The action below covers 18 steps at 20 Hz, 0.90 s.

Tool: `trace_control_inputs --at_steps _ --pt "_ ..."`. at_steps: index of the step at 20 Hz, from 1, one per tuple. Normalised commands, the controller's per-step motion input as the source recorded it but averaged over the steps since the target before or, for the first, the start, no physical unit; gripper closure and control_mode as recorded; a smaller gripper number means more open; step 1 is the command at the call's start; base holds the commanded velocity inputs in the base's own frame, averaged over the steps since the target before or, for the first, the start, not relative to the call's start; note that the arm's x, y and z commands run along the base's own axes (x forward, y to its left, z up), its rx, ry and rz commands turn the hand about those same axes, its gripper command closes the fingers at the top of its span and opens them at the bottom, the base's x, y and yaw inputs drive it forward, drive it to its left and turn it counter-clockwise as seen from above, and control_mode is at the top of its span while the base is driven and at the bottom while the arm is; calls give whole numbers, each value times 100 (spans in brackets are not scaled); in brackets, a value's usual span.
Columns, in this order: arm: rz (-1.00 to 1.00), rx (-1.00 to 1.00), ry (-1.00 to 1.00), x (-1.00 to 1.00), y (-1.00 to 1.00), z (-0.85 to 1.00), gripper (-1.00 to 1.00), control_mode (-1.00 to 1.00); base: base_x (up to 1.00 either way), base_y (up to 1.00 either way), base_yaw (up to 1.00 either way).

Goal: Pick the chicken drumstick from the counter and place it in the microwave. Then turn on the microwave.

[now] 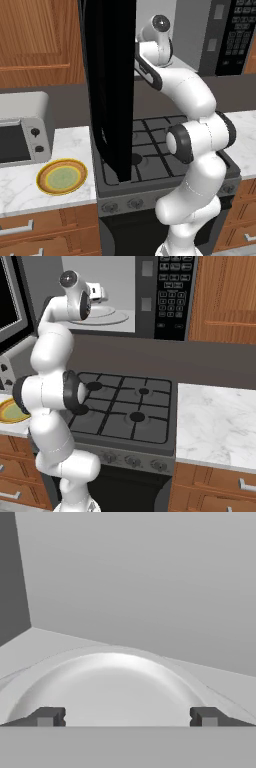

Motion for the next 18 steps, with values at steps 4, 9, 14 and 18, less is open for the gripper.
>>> trace_control_inputs --at_steps 4,9,14,18 --pt "0 0 0 30 0 0 -100 -100 0 0 0" --pt "0 0 0 25 0 0 -100 -100 0 0 0" --pt "0 0 0 17 0 2 -100 -100 0 0 0" --pt "0 0 0 3 0 10 -100 -100 0 0 0"
